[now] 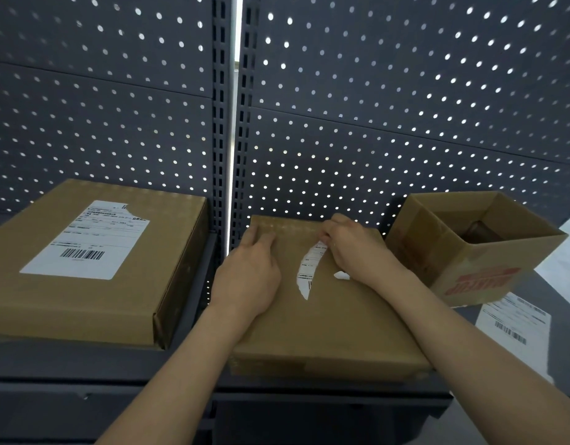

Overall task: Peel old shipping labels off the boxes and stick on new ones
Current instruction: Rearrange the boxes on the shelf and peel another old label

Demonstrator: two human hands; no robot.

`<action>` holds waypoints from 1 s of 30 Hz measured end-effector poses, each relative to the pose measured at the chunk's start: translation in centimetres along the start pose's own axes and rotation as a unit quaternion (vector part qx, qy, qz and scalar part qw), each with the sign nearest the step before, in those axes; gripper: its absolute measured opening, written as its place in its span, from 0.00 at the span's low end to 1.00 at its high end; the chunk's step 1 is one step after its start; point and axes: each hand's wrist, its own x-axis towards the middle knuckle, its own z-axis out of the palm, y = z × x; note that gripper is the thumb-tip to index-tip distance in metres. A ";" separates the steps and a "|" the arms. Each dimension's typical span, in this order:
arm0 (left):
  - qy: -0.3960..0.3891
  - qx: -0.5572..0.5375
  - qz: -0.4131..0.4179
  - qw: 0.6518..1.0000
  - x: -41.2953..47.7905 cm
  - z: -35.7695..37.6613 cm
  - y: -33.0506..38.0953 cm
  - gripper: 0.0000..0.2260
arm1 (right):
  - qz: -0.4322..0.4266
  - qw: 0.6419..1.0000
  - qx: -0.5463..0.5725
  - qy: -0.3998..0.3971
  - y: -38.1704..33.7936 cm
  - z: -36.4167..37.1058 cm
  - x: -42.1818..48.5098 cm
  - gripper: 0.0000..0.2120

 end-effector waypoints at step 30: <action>0.005 0.010 0.004 1.000 -0.1 -0.1 0.2 0.20 | 0.050 0.995 0.085 0.031 0.1 -0.3 -0.6 0.08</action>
